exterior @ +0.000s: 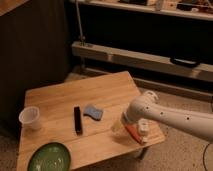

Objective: Place the pepper in the ceramic cup

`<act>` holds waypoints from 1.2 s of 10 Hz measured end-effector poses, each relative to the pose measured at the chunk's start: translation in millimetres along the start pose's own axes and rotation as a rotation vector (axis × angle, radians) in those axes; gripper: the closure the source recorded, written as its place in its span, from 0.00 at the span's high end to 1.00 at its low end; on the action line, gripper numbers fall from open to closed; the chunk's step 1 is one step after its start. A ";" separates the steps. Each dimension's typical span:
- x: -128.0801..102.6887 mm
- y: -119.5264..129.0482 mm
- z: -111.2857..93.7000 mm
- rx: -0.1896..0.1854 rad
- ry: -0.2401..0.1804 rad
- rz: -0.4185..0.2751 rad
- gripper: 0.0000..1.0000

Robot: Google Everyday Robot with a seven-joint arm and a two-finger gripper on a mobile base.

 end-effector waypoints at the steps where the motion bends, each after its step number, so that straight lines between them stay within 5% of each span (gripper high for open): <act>1: -0.8 1.7 4.7 0.002 -0.012 -0.007 0.80; 6: -21.3 -4.6 39.2 0.037 -0.054 -0.009 0.79; 12: -14.9 -5.0 25.5 0.017 0.000 -0.001 0.21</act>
